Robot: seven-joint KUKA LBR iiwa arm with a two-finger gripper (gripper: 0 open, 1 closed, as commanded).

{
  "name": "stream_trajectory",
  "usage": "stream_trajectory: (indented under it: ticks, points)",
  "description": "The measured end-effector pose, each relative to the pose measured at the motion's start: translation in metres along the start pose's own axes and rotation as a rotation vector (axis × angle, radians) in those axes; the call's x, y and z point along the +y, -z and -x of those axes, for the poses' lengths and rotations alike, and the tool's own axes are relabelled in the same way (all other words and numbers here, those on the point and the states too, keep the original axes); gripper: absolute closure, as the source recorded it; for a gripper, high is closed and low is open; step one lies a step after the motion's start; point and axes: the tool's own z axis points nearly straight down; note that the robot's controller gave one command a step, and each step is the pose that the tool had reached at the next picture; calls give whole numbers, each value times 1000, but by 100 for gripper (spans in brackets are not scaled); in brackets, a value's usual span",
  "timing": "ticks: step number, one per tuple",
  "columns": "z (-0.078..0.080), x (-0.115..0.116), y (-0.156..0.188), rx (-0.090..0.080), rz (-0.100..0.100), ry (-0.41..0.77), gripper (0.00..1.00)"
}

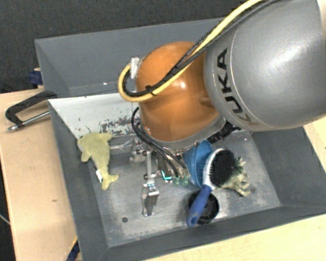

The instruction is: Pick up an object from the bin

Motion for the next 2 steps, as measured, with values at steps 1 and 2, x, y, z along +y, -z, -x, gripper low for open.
stream_trajectory:
  ticks: [1,2]
  points:
    - [7,-69,22,-13,-1,168,0]
    - [10,-139,-78,0,-2,246,0]
